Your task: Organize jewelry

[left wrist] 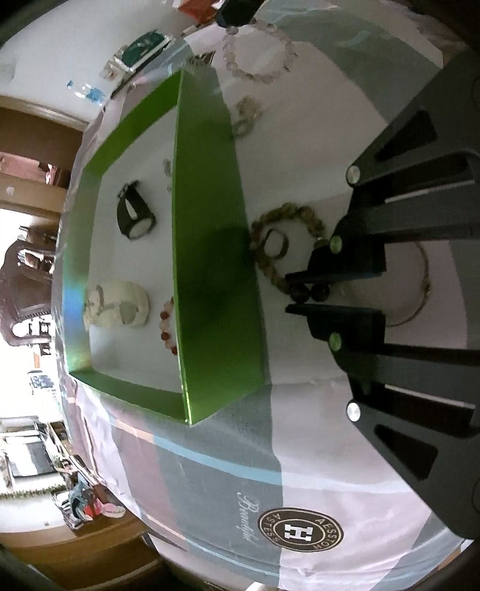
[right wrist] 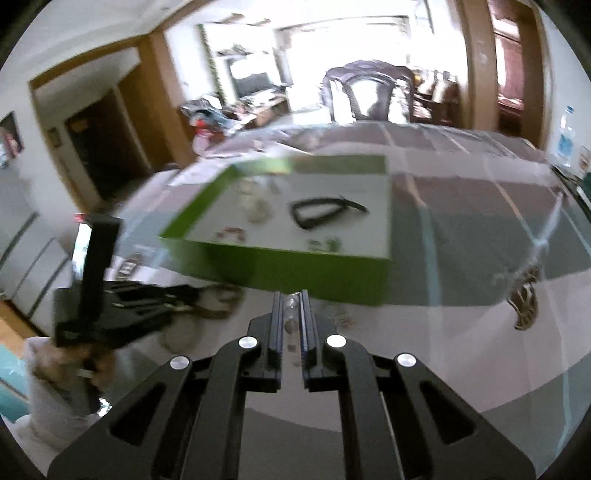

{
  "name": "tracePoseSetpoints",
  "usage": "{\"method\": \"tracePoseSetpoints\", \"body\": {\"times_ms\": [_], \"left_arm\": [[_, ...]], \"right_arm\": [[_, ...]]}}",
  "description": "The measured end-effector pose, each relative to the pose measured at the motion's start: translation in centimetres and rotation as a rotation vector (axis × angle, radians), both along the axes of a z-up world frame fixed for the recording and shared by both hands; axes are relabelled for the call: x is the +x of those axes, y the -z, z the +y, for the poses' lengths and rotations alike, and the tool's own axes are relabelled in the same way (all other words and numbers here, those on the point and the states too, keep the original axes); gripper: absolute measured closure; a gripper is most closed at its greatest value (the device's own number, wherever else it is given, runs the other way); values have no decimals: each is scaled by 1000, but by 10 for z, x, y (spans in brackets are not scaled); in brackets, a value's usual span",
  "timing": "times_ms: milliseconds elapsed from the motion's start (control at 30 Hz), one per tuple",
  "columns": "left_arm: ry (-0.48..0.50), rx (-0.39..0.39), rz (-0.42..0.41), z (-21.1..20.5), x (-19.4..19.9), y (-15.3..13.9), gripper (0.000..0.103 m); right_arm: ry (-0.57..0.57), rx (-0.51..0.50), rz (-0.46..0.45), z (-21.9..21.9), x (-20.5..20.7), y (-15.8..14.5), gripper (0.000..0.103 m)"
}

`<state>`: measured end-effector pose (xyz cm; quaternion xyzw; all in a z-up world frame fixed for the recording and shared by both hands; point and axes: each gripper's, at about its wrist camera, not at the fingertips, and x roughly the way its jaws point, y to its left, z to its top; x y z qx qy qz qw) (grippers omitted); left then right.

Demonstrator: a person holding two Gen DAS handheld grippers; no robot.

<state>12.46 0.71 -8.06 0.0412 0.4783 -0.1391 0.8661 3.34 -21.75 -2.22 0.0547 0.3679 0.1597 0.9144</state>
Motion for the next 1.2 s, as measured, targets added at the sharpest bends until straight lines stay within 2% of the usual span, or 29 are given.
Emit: {"method": "tracePoseSetpoints", "body": {"times_ms": [100,267,367,433,600,700,767,833,967,1100,1200], "left_arm": [[34,-7,-11,-4,-9,-5,92],[30,10,1,-4,-11,1,91],[15,12,1,0,-9,4,82],[0,15,-3,2,-7,3,68],[-25,12,6,1,3,6,60],[-36,21,12,-3,8,10,59],[-39,36,2,-4,9,12,58],[-36,52,-5,-7,9,13,58],[-25,65,-16,-9,8,13,56],[-31,72,-15,-8,9,15,44],[-36,74,-17,-7,9,15,43]], "right_arm": [[-18,-8,19,7,-1,4,95],[36,-54,131,4,11,38,95],[92,-71,181,-2,12,54,93],[124,-81,198,-6,10,60,92],[169,-98,220,-17,10,72,92],[170,-99,226,-17,9,76,92],[179,-111,220,-16,7,76,76],[193,-134,211,-15,7,76,71],[208,-171,206,-13,8,79,71],[211,-185,214,-11,10,84,70],[207,-189,209,-11,9,85,69]]}}
